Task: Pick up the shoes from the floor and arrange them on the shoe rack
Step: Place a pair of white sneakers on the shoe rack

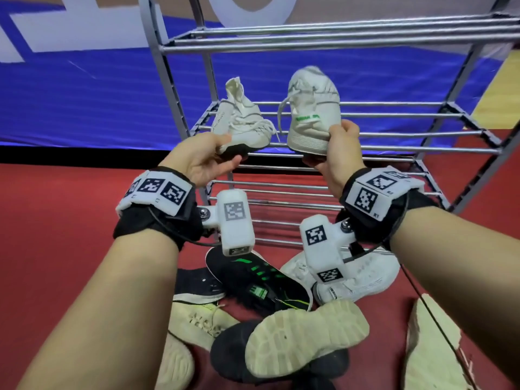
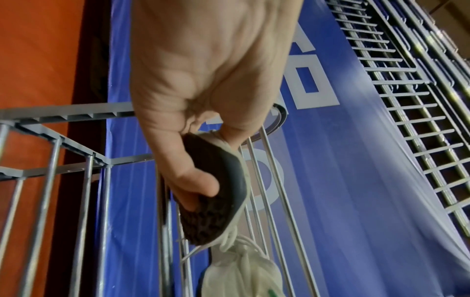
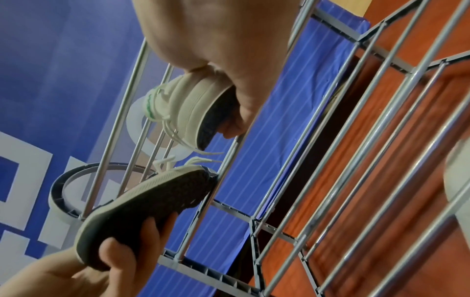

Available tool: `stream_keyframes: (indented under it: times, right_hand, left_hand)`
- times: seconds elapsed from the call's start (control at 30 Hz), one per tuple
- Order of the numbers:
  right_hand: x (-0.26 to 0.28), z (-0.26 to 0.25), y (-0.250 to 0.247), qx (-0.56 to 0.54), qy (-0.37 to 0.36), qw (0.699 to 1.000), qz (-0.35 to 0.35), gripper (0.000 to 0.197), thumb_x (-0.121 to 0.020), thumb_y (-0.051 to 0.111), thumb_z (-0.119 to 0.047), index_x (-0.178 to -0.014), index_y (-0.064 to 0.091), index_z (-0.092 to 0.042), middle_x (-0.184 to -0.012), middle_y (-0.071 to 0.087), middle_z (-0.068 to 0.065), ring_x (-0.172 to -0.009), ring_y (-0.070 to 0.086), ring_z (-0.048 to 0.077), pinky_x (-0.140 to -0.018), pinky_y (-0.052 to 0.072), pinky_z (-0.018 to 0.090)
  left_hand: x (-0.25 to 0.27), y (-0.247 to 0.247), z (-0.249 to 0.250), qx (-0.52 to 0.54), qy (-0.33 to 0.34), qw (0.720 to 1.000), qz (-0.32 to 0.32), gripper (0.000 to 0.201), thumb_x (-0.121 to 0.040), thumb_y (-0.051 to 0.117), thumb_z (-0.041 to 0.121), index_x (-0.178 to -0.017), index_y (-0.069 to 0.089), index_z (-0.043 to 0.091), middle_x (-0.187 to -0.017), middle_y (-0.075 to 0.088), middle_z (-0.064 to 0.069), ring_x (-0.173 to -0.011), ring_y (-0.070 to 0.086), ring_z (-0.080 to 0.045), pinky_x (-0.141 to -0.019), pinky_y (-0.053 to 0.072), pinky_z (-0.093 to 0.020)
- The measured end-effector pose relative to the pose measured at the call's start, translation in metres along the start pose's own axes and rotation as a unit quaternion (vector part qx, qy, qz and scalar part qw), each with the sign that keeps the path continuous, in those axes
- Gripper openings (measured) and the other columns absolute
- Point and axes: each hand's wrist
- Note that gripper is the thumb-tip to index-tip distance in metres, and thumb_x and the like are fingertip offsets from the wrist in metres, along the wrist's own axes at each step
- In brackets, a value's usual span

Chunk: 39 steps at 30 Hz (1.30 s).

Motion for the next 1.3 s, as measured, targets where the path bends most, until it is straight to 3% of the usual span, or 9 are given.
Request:
stream_keyframes:
  times: [0.1, 0.3, 0.43, 0.57, 0.7, 0.8, 0.9, 1.07, 1.3]
  right_hand:
    - [-0.008, -0.001, 0.008, -0.005, -0.017, 1.000, 0.014, 0.024, -0.093, 0.032, -0.016, -0.116, 0.036, -0.023, -0.091, 0.052, 0.001, -0.090, 0.053, 0.027, -0.090, 0.047, 0.059]
    - [-0.017, 0.021, 0.007, 0.042, 0.002, 0.998, 0.036, 0.036, -0.087, 0.033, -0.021, -0.123, 0.039, -0.022, -0.090, 0.055, -0.002, -0.104, 0.058, 0.033, -0.096, 0.045, 0.058]
    - [-0.014, 0.026, 0.003, 0.064, 0.001, 0.998, 0.025, 0.049, -0.076, 0.034, -0.029, -0.124, 0.040, -0.027, -0.089, 0.056, -0.001, -0.095, 0.059, 0.033, -0.091, 0.048, 0.056]
    - [-0.013, 0.018, -0.002, 0.023, 0.018, 1.000, -0.011, 0.034, -0.095, 0.033, -0.020, -0.129, 0.036, -0.023, -0.097, 0.053, 0.001, -0.088, 0.056, 0.023, -0.070, 0.050, 0.041]
    - [-0.007, 0.012, -0.005, 0.017, 0.037, 0.998, -0.044, 0.029, -0.098, 0.032, -0.022, -0.127, 0.034, -0.023, -0.096, 0.051, -0.003, -0.084, 0.056, 0.017, -0.071, 0.052, 0.040]
    - [-0.004, 0.011, -0.004, -0.011, 0.047, 0.998, -0.045, 0.020, -0.099, 0.033, -0.020, -0.119, 0.034, -0.025, -0.103, 0.051, 0.001, -0.091, 0.056, 0.021, -0.072, 0.052, 0.041]
    - [-0.003, 0.011, 0.002, -0.040, 0.047, 0.997, -0.044, 0.024, -0.099, 0.029, -0.016, -0.122, 0.033, -0.021, -0.105, 0.052, 0.006, -0.090, 0.054, 0.025, -0.062, 0.046, 0.034]
    - [-0.005, 0.011, 0.013, -0.046, 0.039, 0.997, -0.039, 0.036, -0.100, 0.025, -0.015, -0.136, 0.027, -0.022, -0.096, 0.052, 0.002, -0.080, 0.053, 0.020, -0.059, 0.041, 0.031]
    - [-0.004, 0.008, 0.011, -0.022, 0.045, 0.998, -0.038, 0.039, -0.098, 0.027, -0.012, -0.136, 0.028, -0.021, -0.116, 0.050, 0.009, -0.093, 0.053, 0.025, -0.061, 0.046, 0.034]
  left_hand:
    - [-0.002, -0.012, 0.013, -0.001, -0.001, 1.000, -0.008, 0.020, -0.097, 0.039, 0.003, -0.104, 0.058, 0.006, -0.098, 0.062, -0.007, -0.074, 0.065, -0.014, -0.044, 0.049, -0.014]
    - [-0.004, -0.024, 0.038, 0.025, 0.021, 0.999, -0.012, 0.026, -0.094, 0.034, -0.001, -0.090, 0.059, 0.004, -0.088, 0.065, -0.008, -0.054, 0.068, -0.012, -0.042, 0.047, -0.013]
    - [-0.025, -0.012, 0.013, 0.053, 0.033, 0.998, -0.009, 0.021, -0.099, 0.037, 0.010, -0.089, 0.055, 0.012, -0.065, 0.068, 0.000, -0.047, 0.064, -0.010, -0.041, 0.039, -0.013]
    - [-0.049, -0.008, -0.020, 0.091, 0.066, 0.993, 0.031, 0.020, -0.102, 0.038, 0.023, -0.098, 0.056, 0.016, -0.085, 0.063, -0.002, -0.050, 0.063, -0.006, -0.045, 0.046, -0.015]
    - [-0.060, -0.001, -0.026, 0.095, 0.111, 0.982, 0.116, 0.029, -0.097, 0.050, 0.026, -0.106, 0.054, -0.001, -0.102, 0.064, -0.015, -0.077, 0.065, -0.020, -0.049, 0.054, -0.024]
    - [-0.065, 0.001, -0.024, 0.034, 0.164, 0.967, 0.190, 0.017, -0.093, 0.057, 0.023, -0.098, 0.052, 0.007, -0.090, 0.058, -0.005, -0.068, 0.058, -0.014, -0.038, 0.047, -0.017]
    - [-0.070, -0.013, -0.024, -0.012, 0.196, 0.949, 0.249, 0.015, -0.091, 0.060, 0.027, -0.092, 0.059, 0.013, -0.090, 0.056, -0.001, -0.065, 0.055, -0.010, -0.035, 0.043, -0.014]
    - [-0.071, -0.012, -0.024, 0.071, 0.155, 0.960, 0.223, 0.021, -0.088, 0.062, 0.031, -0.097, 0.059, 0.012, -0.108, 0.063, -0.012, -0.091, 0.065, -0.022, -0.044, 0.052, -0.020]
    - [-0.069, 0.013, -0.030, 0.104, 0.150, 0.966, 0.186, 0.016, -0.093, 0.052, 0.009, -0.107, 0.042, 0.012, -0.107, 0.054, -0.010, -0.092, 0.061, -0.023, -0.055, 0.058, -0.027]
Point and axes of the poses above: each hand's wrist, its own x-axis away from the middle knuckle, its own y-axis out of the palm, z = x × y
